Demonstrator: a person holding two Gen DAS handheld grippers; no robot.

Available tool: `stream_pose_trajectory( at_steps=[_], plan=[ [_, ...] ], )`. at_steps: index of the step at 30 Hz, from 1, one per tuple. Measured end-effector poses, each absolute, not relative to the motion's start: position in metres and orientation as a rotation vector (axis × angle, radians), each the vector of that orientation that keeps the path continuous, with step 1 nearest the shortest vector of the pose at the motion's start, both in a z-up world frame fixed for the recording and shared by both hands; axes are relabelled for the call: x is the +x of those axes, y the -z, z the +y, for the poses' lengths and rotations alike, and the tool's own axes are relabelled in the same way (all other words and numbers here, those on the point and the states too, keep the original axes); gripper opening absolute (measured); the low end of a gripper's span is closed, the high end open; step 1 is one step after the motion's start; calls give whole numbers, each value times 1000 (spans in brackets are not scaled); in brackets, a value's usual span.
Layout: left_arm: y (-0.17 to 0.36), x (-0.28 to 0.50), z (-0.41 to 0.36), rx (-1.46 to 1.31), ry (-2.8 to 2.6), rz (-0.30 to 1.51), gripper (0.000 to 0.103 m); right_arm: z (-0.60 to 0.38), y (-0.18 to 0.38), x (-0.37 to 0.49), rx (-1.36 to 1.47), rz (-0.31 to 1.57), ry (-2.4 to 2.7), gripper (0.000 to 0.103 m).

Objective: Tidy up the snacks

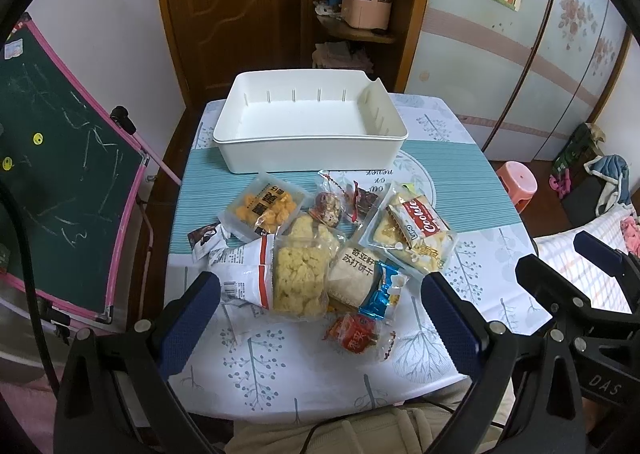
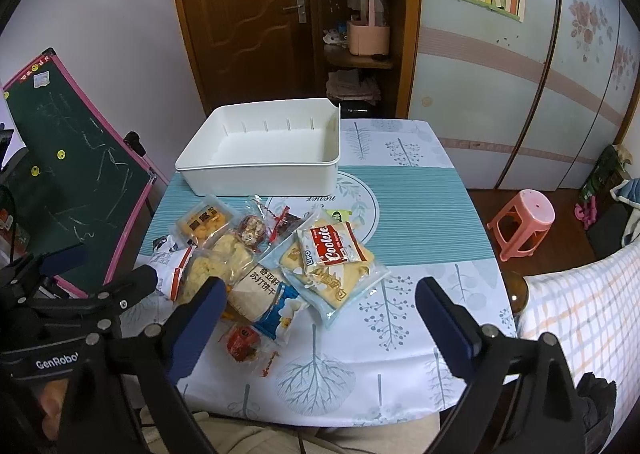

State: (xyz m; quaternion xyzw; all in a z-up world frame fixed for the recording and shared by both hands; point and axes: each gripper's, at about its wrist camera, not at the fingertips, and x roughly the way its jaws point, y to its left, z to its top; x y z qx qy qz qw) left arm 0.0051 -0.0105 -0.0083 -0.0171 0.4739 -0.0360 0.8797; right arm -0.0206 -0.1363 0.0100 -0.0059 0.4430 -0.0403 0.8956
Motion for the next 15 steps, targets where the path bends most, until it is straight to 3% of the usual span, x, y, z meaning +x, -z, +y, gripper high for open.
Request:
stream_pose_trajectory(
  at_steps=[15],
  plan=[
    [-3, -24, -6, -38, 83, 917, 100, -129, -25, -46, -33, 864, 80, 96]
  ],
)
